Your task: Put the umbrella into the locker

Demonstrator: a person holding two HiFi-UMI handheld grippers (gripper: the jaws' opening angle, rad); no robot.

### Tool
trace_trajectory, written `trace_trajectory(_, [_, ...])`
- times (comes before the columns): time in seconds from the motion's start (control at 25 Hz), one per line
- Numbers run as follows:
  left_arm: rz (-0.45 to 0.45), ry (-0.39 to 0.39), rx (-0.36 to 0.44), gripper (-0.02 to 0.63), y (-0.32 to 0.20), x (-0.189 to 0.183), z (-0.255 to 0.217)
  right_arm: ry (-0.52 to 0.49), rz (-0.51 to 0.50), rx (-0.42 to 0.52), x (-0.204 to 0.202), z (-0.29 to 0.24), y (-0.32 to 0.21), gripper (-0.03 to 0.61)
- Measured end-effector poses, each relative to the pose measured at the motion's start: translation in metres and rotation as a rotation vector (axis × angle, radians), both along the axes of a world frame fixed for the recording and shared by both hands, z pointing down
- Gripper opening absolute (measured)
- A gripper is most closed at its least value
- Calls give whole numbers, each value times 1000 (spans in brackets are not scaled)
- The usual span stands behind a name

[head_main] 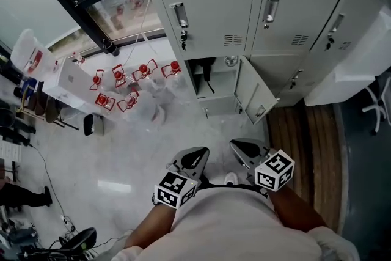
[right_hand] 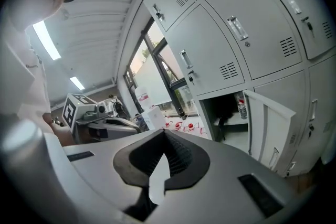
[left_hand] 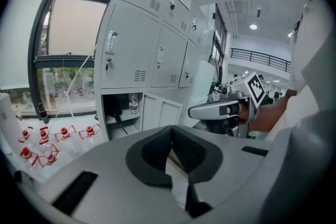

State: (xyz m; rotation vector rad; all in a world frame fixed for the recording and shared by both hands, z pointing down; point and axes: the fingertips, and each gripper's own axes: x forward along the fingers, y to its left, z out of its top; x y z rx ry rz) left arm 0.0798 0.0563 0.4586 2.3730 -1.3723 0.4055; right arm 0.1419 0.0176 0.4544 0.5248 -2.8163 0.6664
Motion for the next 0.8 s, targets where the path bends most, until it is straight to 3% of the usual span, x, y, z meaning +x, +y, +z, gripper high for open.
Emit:
trace_trajectory(0.28, [5,3,31,15,-1,-18,-20,34,46,17,-4,-7,5,40])
trace_trajectory(0.48, [22,6,34,15,1,-44,-28,38,71,-4,-27,-10,9,40])
trace_trajectory(0.8, [53,21,33,15,6,-70,-25,56,101,39,-55,-21,9,40])
